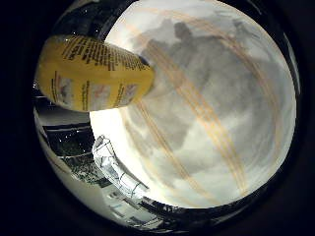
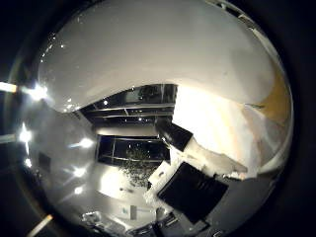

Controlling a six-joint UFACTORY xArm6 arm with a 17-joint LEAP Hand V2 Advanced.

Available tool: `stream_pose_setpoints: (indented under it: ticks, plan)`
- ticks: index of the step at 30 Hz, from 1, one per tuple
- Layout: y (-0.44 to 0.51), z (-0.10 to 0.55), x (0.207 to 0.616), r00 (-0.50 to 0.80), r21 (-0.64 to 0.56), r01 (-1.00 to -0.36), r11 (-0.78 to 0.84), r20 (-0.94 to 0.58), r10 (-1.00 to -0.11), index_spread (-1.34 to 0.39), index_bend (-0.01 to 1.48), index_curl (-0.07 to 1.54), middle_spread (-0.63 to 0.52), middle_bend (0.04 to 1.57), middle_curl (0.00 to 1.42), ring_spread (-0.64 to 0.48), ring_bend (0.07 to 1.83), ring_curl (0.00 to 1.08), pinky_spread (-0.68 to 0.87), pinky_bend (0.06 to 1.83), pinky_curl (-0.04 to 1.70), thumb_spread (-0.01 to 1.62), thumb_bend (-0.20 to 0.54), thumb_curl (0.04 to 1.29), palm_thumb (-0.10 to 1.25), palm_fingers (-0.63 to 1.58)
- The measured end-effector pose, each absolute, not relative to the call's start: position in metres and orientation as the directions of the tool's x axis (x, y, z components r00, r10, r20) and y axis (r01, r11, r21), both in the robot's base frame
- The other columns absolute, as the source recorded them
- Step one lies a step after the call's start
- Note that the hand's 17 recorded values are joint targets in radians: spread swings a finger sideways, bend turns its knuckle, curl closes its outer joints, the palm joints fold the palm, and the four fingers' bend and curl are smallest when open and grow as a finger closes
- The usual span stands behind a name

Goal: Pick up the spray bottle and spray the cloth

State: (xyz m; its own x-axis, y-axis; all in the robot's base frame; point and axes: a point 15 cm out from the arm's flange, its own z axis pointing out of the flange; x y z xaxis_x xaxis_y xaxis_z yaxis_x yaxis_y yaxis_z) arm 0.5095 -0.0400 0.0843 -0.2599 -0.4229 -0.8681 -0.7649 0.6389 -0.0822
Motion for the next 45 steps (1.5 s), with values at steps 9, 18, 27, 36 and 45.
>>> stream_pose_setpoints:
  ticks: [9,18,27,36,45]
  plan:
    - [-0.025,0.086,0.524,-0.199,-0.104,-0.784,0.612,-0.892,-0.406,-0.27,0.26,0.43,-0.06,0.57,0.48,-0.08,0.83,0.36,-0.01,0.55,0.21,1.05,-0.018,0.31,0.63,0.97]
    - [-0.007,0.101,0.530,-0.135,-0.092,-0.809,0.580,-0.932,-0.337,-0.27,0.65,0.63,-0.06,0.89,0.58,-0.14,1.07,0.45,-0.35,0.88,0.27,1.08,-0.012,0.33,0.78,1.35]
    - [-0.005,0.110,0.533,-0.106,-0.092,-0.822,0.562,-0.945,-0.309,-0.19,1.01,0.70,-0.07,1.16,0.62,-0.15,1.31,0.53,-0.25,1.24,0.48,1.04,-0.001,0.45,1.01,1.32]
    - [0.002,0.129,0.530,-0.054,-0.120,-0.857,0.501,-0.946,-0.318,-0.18,1.12,0.69,-0.07,1.29,0.61,-0.15,1.42,0.56,-0.17,1.32,0.65,0.92,-0.013,0.62,1.10,1.23]
    - [-0.012,0.159,0.516,0.006,-0.173,-0.901,0.397,-0.921,-0.388,-0.18,1.16,0.68,-0.07,1.32,0.58,-0.14,1.45,0.56,-0.15,1.26,0.79,0.89,-0.014,0.72,1.09,1.21]
